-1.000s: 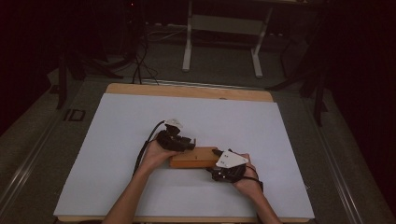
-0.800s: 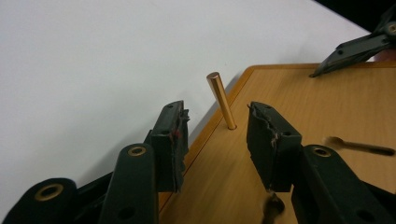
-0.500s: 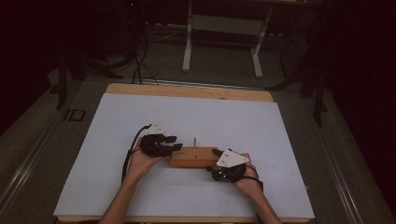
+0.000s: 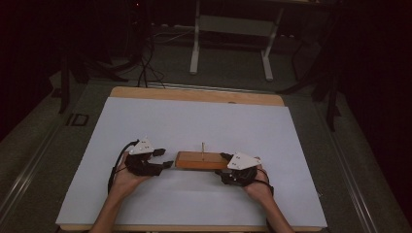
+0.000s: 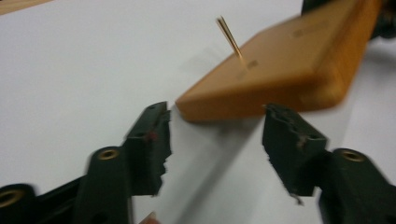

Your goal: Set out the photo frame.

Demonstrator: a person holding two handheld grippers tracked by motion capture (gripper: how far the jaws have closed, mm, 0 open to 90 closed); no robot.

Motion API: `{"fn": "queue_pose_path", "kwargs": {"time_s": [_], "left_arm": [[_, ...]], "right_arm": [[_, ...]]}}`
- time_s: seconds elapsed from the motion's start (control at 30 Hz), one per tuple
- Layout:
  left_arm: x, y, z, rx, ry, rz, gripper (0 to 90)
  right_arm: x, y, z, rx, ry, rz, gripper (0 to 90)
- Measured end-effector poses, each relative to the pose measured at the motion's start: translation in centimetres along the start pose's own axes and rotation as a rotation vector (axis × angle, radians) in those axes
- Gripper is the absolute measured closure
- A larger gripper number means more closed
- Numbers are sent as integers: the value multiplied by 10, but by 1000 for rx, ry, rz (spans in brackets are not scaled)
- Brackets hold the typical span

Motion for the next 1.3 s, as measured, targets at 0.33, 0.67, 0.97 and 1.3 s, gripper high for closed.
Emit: {"fn": "queue_pose_path", "kwargs": {"time_s": [0.33, 0.67, 0.97, 1.3], "left_arm": [[-12, -31, -11, -31, -112, 4, 352], [-28, -46, -6, -41, -112, -47, 448], [-33, -51, 1, -60, -74, -42, 554], [-28, -42, -2, 43, 5, 2, 628]], "right_arm": [[-6, -4, -26, -42, -109, -58, 476], [3, -2, -44, -42, -213, -93, 512], [9, -5, -52, -60, -329, -120, 514], [12, -3, -56, -95, -422, -135, 580]]}}
Point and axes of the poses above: each handheld gripper's, and its own axes: y roughly backward along the jaws, x roughly out of its underside, z roughly to its left, the point moved 7 cm from there along -y, roughly forward along the jaws, and after that the axes turned 5 degrees about y, right-handed, at the moved point
